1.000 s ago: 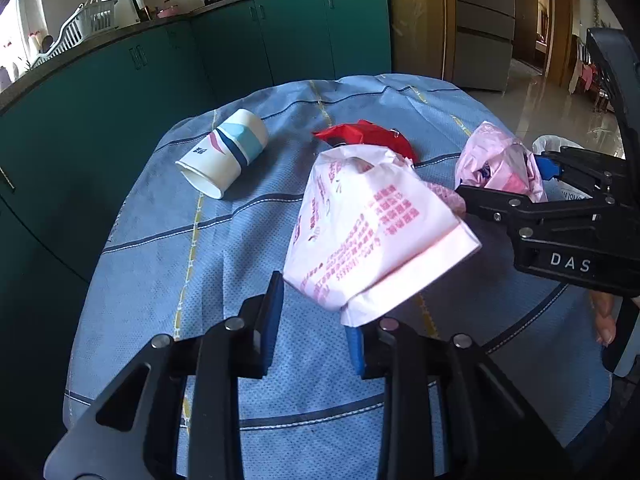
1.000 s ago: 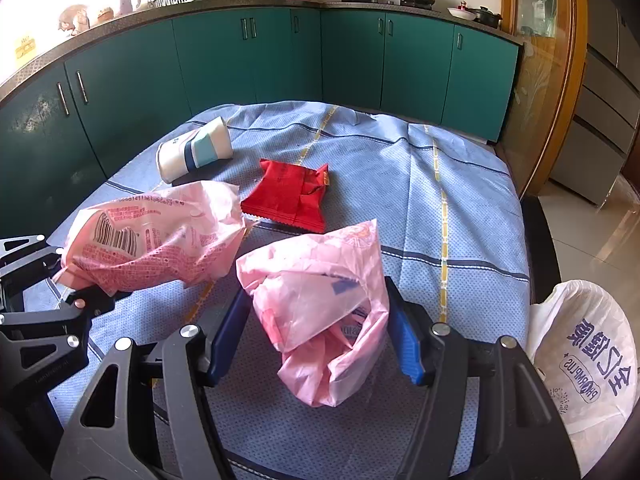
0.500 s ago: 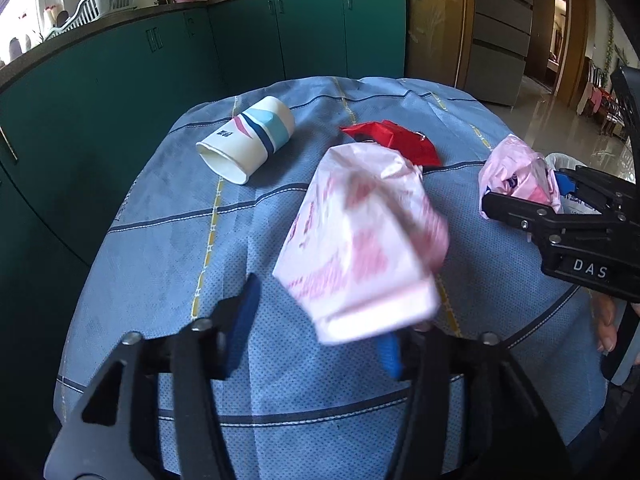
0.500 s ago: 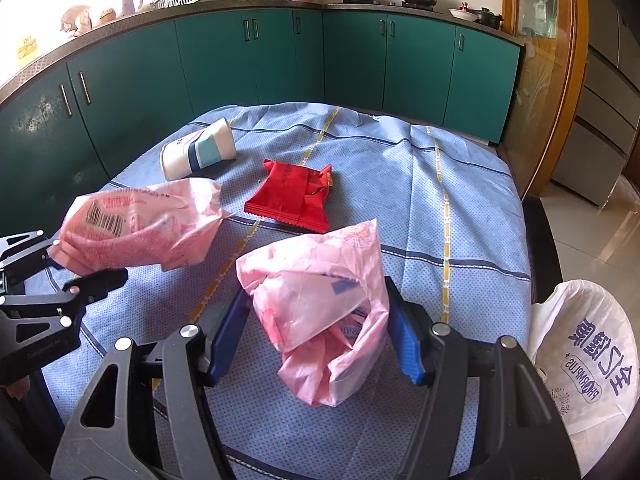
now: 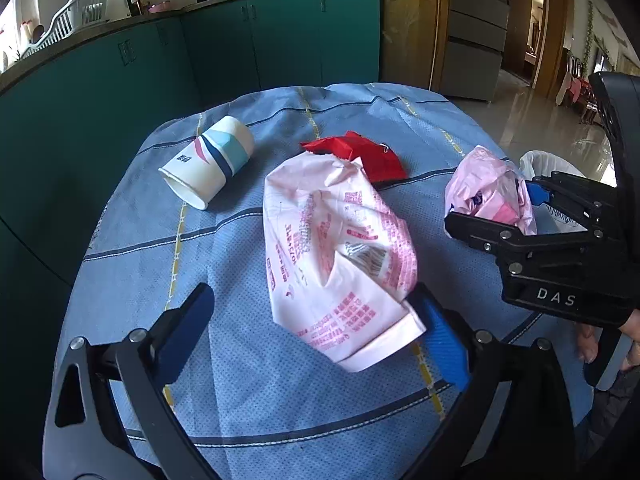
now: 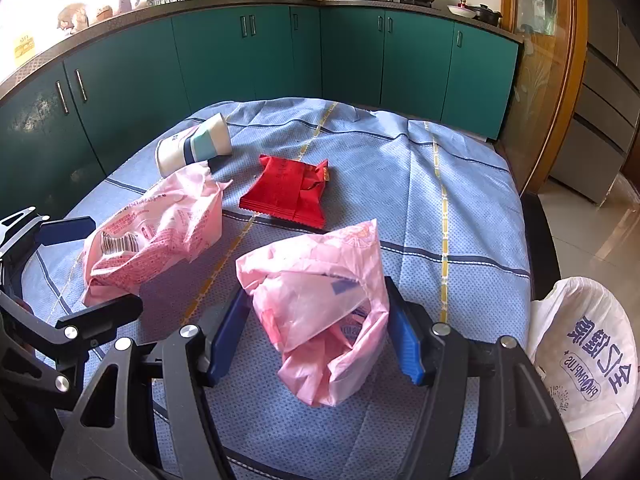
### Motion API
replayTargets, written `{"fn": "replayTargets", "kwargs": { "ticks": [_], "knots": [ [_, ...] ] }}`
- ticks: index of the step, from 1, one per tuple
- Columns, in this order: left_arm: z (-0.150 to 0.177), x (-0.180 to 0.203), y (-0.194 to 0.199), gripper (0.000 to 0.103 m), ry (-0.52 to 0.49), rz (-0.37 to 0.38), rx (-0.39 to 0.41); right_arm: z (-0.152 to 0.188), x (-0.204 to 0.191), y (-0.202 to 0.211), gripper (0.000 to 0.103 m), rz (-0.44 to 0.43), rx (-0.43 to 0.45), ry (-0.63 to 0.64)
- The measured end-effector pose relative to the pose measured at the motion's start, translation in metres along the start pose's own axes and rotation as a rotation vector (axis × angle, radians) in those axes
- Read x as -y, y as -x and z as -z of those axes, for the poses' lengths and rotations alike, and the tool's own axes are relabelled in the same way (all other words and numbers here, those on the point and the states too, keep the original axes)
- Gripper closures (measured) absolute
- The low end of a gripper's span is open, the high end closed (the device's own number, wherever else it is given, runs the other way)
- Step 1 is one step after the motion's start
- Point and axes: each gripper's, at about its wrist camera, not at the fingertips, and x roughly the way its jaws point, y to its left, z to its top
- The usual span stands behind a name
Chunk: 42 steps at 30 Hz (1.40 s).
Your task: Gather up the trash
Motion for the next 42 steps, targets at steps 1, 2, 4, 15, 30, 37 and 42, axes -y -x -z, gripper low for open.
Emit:
{"fn": "replayTargets", "kwargs": {
  "ticks": [1,2,4,15,30,37,42],
  "knots": [
    [-0.001,0.002,0.000,0.006,-0.001,0.006,-0.003,0.000,0.000,0.000,0.039,0.001,0.000,0.000],
    [-0.002,0.003,0.000,0.006,0.000,0.013,-0.003,0.000,0.000,0.000,0.039,0.001,0.001,-0.001],
    [-0.002,0.006,0.002,0.005,0.000,0.028,0.001,0.000,0.001,0.000,0.039,0.003,0.001,-0.005],
    [-0.005,0.016,-0.015,0.024,-0.020,0.040,-0.032,0.000,0.003,0.000,0.039,0.015,0.004,-0.021],
    [-0.003,0.015,-0.004,0.078,-0.002,0.074,0.016,0.000,0.011,0.008,0.039,0.024,0.027,-0.047],
    [0.007,0.009,0.010,0.020,-0.015,0.051,0.029,0.000,0.011,0.008,0.039,0.027,0.025,-0.046],
    [0.009,0.001,0.018,0.009,-0.042,0.004,0.067,0.001,0.013,0.007,0.039,0.032,0.018,-0.050]
  ]
}}
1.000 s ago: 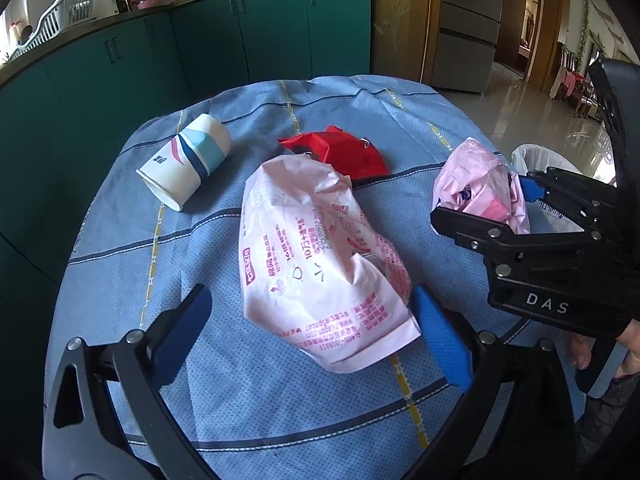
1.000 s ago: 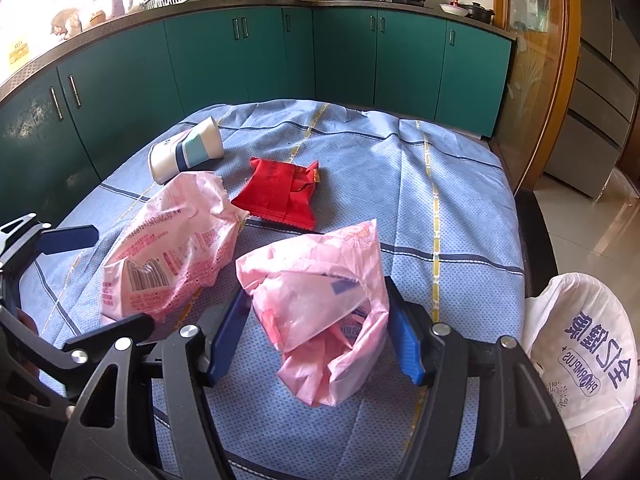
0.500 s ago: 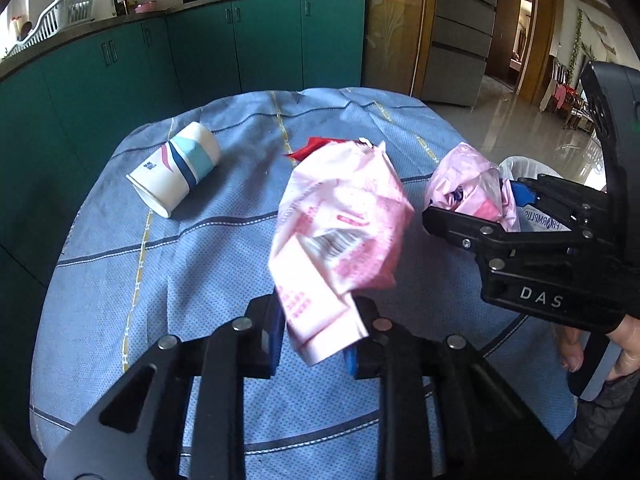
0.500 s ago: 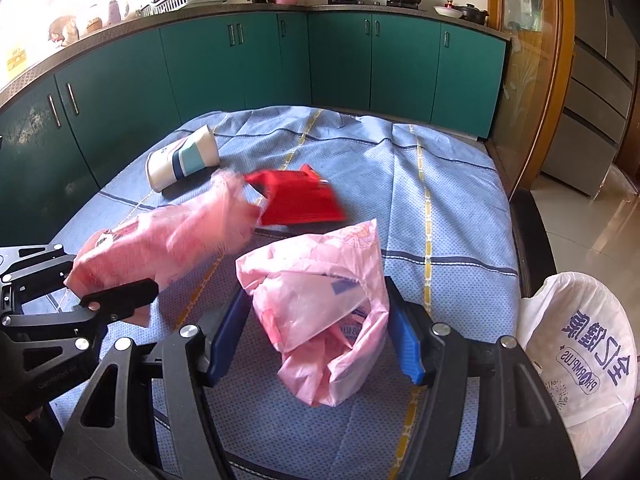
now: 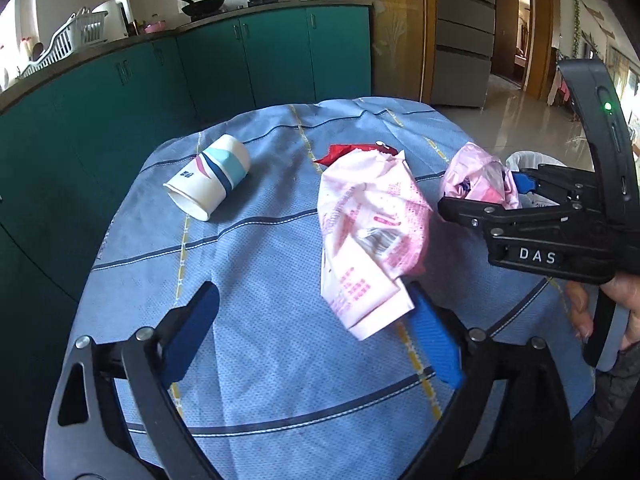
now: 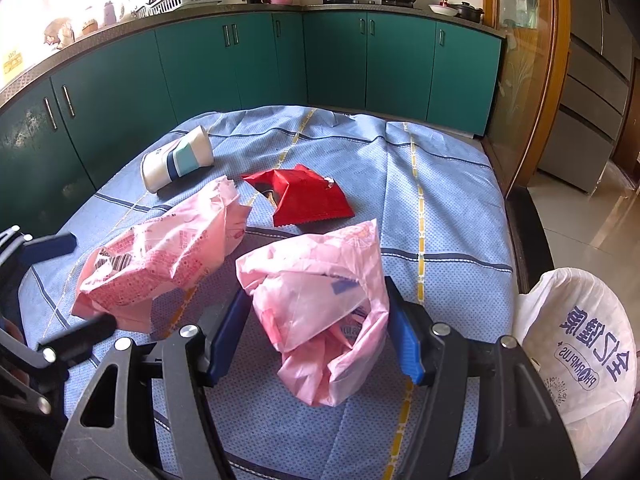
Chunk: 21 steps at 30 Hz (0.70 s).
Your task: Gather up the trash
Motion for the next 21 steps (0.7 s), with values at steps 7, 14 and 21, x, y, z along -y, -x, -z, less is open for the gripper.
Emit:
{"fn": "replayTargets", "kwargs": {
  "ticks": [7,14,21],
  "knots": [
    [0.005,0.013,0.010,0.003,-0.108,0.033,0.033,-0.001,0.003,-0.003,0.039,0.011,-0.005,-0.017],
    [0.003,0.022,0.018,0.003,-0.130,0.067,0.057,-0.001,0.004,-0.003,0.039,0.016,-0.007,-0.024],
    [0.001,0.007,0.022,0.003,-0.086,0.047,0.068,-0.002,0.007,-0.002,0.039,0.021,-0.003,-0.036]
  ]
}}
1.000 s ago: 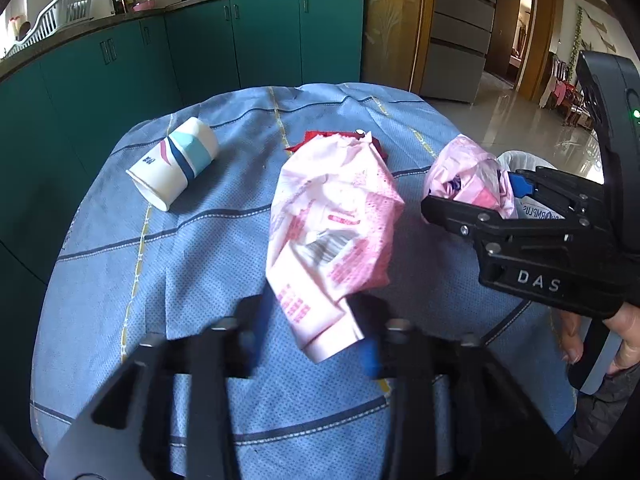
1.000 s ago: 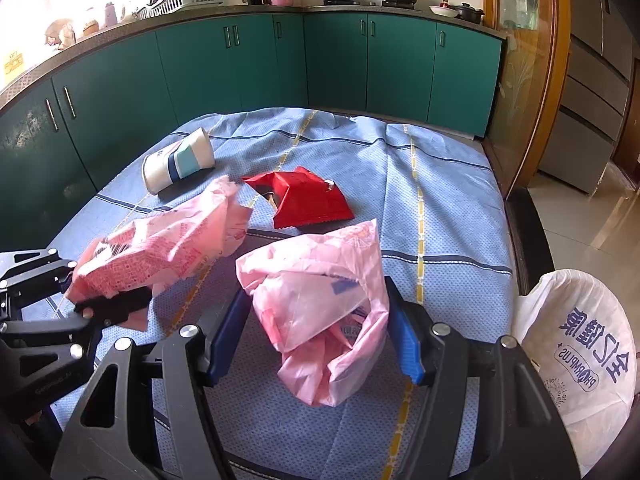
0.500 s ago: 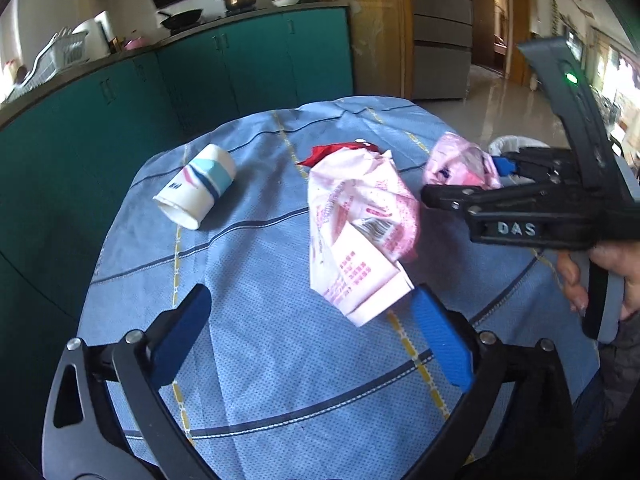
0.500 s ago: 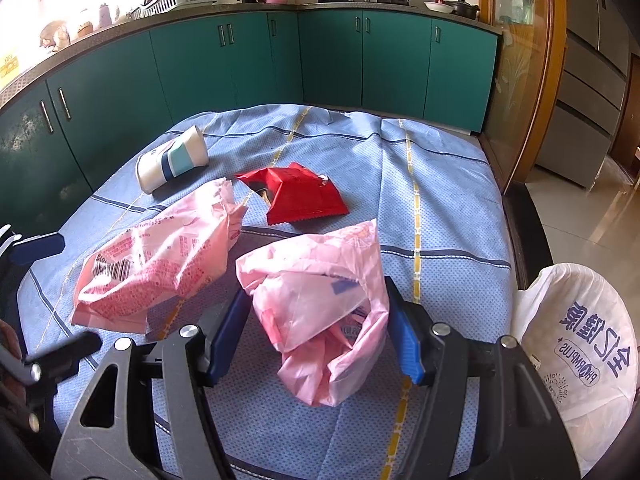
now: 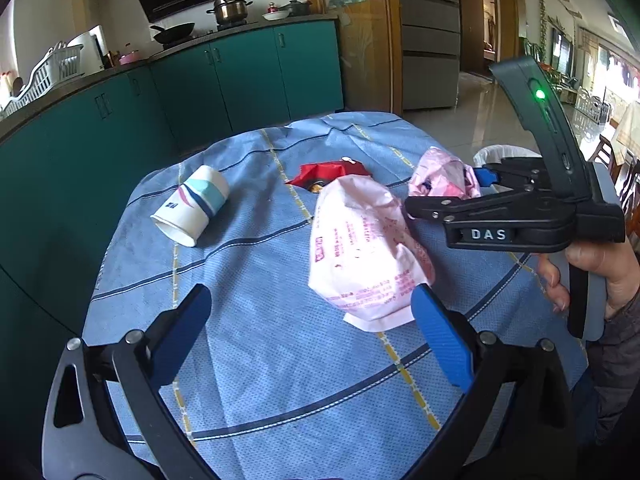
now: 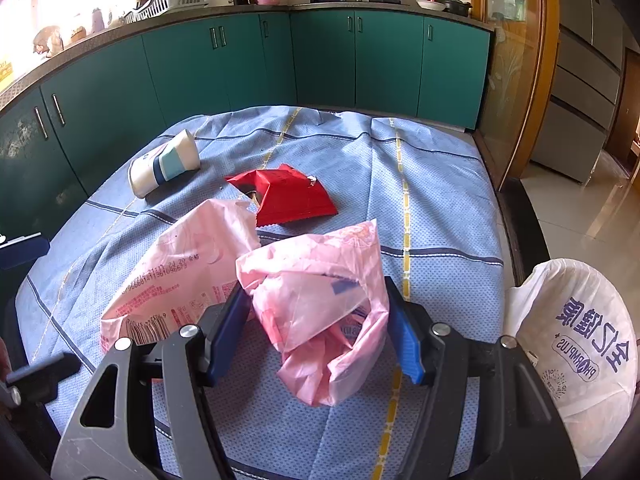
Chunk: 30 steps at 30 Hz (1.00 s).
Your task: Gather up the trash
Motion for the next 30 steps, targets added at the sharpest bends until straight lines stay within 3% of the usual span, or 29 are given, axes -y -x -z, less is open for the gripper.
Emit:
{"fn": "replayTargets", "kwargs": {
  "ticks": [5,13,16,22,24,25,26,30],
  "knots": [
    [-0.003,-0.015,-0.003,0.003,0.032,0.051,0.000,0.001,0.000,-0.001,0.039,0.004,-0.003,-0.001],
    [-0.032,0.016,-0.033,0.003,-0.019,0.183,-0.065,0.000,0.008,0.006,0.039,0.040,0.018,-0.024],
    [-0.041,0.034,-0.052,0.003,-0.042,0.172,-0.118,-0.003,0.022,0.015,0.039,0.101,0.051,-0.059],
    [-0.036,0.052,-0.087,0.005,-0.042,0.144,-0.217,-0.002,0.044,0.018,0.039,0.125,0.052,-0.126],
    [-0.031,0.052,-0.089,0.020,-0.047,0.125,-0.218,-0.001,0.043,0.016,0.039,0.120,0.047,-0.119],
    [-0.028,0.051,-0.090,0.038,-0.044,0.123,-0.227,-0.001,0.042,0.015,0.039,0.119,0.045,-0.115],
    [-0.026,0.048,-0.091,0.049,-0.030,0.126,-0.237,-0.001,0.040,0.015,0.039,0.115,0.044,-0.107],
    [-0.018,0.030,-0.082,0.071,0.037,0.133,-0.222,-0.002,0.031,0.014,0.039,0.096,0.049,-0.079]
  ]
}}
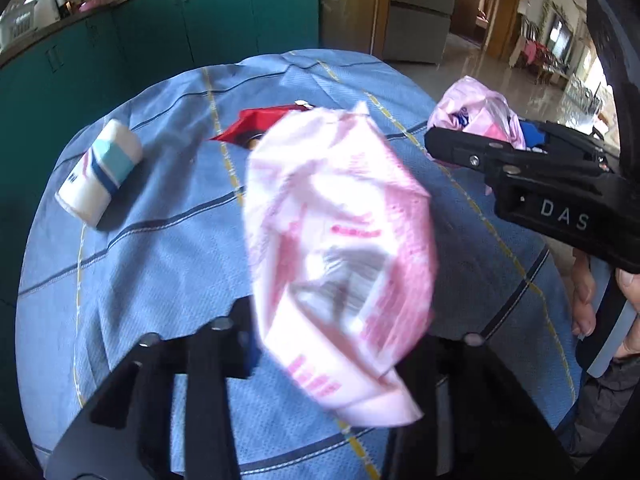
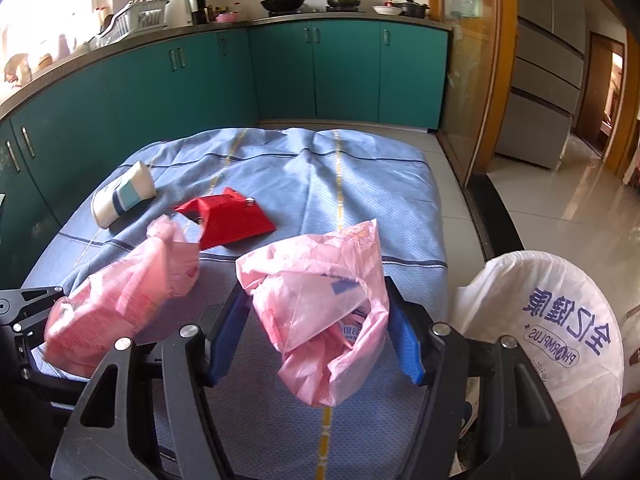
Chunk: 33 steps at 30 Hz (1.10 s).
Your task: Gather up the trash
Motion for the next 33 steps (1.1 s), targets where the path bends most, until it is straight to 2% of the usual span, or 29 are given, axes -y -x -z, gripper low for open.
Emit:
{"fn": "replayTargets", "kwargs": {
  "ticks": [8,20,24,27,33],
  "knots": [
    [0.021,-0.025,0.030,0.081,0.029,-0.081,0.074,0.002,-0.008,-0.002,0.039,-0.026,-0.010,0.014],
    [0.038,-0.061,0.079,0.083,0.124,-0.066,0.195,0.003,-0.009,-0.004,0.039,-0.053,-0.014,0.007],
    [0.034,-0.055,0.086,0.083,0.127,-0.056,0.227,0.002,-0.005,0.005,0.039,-0.056,0.012,-0.002],
    [0.025,-0.041,0.085,0.083,0.106,-0.032,0.241,0.003,0.007,0.018,0.039,-0.027,0.051,-0.020],
    [-0.005,0.005,0.074,0.083,0.011,0.069,0.251,0.018,0.063,0.044,0.039,0.079,0.082,-0.109]
  ]
}}
